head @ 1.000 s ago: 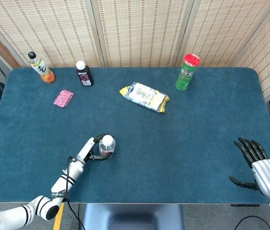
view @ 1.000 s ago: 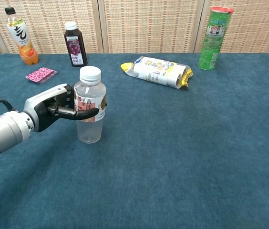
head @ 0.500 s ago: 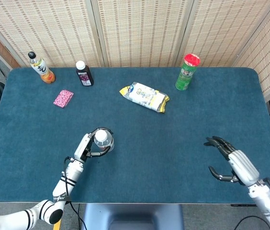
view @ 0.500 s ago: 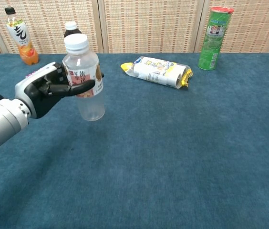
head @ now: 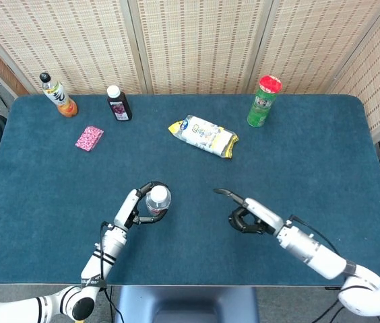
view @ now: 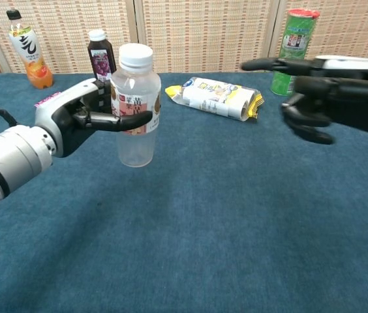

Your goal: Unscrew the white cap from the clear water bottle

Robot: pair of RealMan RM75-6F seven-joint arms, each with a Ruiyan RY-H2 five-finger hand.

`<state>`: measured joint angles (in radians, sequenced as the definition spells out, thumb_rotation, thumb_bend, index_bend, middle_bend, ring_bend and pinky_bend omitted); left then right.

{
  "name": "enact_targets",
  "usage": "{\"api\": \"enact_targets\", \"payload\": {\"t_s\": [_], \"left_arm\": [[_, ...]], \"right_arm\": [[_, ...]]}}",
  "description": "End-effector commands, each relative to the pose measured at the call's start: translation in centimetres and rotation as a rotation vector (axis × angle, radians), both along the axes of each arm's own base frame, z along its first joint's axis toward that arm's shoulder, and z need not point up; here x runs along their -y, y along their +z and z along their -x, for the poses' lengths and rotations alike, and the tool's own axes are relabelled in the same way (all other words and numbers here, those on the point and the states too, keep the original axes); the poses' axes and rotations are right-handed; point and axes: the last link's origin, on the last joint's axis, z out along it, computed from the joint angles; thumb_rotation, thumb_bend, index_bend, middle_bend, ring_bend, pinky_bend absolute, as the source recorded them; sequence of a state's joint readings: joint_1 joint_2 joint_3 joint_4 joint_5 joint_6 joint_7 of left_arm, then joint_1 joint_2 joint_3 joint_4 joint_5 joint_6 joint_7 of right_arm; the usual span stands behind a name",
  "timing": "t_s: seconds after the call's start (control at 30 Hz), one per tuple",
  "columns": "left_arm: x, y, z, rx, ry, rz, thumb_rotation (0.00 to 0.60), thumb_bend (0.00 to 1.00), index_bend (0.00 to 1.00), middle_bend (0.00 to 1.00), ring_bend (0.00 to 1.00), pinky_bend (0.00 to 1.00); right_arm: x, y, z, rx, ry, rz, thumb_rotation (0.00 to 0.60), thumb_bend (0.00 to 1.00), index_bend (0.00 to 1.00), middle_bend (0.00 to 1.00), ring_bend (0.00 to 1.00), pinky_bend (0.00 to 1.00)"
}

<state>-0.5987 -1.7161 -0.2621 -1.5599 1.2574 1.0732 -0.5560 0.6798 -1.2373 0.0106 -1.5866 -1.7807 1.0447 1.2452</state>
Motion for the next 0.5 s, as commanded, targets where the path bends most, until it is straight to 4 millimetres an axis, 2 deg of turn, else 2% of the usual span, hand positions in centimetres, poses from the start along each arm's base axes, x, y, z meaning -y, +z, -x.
{"api": "enact_targets", "payload": {"t_s": [0.03,0.27,0.5], "left_arm": [[-0.1,-0.1,-1.3,-0.001,0.008,0.004,0.6,0.52,0.5,0.56,0.27,0.19],[0.0,-0.6,-2.8,-0.016,-0.001,0.017,0.6,0.52,0.5,0.56,0.27,0.19],[-0.2,-0.8,-2.8,-0.019,0.018,0.036,0.6,0.52,0.5,0.56,0.27,0.19]], "right_arm": [[0.5,-1.7,-2.0,0.065,0.018,-0.052,0.387,0.75,0.0,0.84,0.73,0.82],[0.7,-2.9,-4.1,0.135,0.033,-0.079,0.388,0.75,0.0,0.84,0.73,0.82],[0.7,-3.0,-5.4,0.167,0.053,-0.054,0.392,0.75,0.0,0.85,0.73,0.82]]}}
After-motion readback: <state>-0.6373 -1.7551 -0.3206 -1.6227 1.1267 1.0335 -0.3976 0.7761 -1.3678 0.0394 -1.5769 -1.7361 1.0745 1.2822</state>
